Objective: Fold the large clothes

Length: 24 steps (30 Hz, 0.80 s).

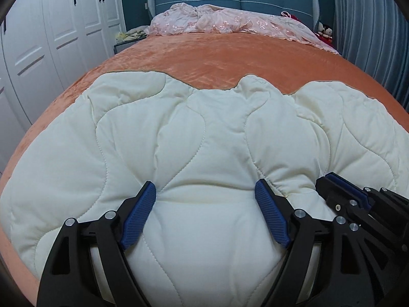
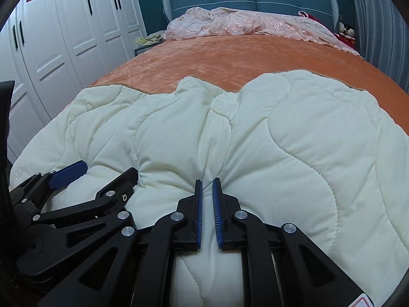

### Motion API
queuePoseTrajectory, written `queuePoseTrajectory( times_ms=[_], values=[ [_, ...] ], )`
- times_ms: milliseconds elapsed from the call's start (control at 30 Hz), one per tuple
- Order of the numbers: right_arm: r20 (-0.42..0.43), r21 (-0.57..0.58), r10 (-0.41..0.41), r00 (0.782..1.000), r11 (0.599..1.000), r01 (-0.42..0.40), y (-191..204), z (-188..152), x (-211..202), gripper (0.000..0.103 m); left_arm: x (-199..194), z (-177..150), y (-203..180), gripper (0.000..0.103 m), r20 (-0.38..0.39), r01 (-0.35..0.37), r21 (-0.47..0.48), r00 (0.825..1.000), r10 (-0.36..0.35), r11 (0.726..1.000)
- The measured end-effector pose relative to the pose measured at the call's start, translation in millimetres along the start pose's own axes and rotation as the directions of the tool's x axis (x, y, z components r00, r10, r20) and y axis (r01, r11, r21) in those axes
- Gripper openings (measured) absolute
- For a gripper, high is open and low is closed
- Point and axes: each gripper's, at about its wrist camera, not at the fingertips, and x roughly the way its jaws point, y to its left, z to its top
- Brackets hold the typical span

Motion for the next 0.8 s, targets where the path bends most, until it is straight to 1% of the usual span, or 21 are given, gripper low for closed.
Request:
queuePoseTrajectory(
  times_ms=[133,300,400,467,533,667,800],
  values=[
    [0.012,0.007,0.01,1.0,1.0,-0.01,-5,-3,5,0.011,2,-5,-2,0.077,0.024,-0.021,0.01,0.999,0.021,1.0],
    [0.003,0.005,0.004,1.0,1.0,-0.004,-4,-4,5,0.01,5,-6,-4,0.077,0.021,-0.033,0.016,0.999,0.033,0.999],
    [-0.025,-0.003,-0.017,1.0,1.0,0.017,0,1,2,0.01,3,-6,-6,0.077,0.01,-0.033,0.018,0.999,0.033,0.999],
    [-0.055,-0.001,-0.027,0.998,1.0,0.027,4,-1,-6,0.01,-2,-6,-7,0.077,-0.012,-0.033,0.027,0.999,0.033,0.999],
    [-0.084,0.022,-0.007,0.996,1.0,0.009,6,-11,-22,0.01,-16,-12,-5,0.077,-0.029,-0.016,0.032,0.999,0.017,0.999],
    [-0.127,0.07,0.05,0.991,0.997,-0.041,6,-40,-53,0.009,-50,-38,-2,0.077,-0.042,0.027,0.022,0.999,-0.026,0.999],
    [-0.17,0.1,0.072,0.983,0.993,-0.055,6,-65,-69,0.007,-71,-59,-5,0.077,-0.052,0.014,0.035,0.999,-0.012,0.999]
  ],
)
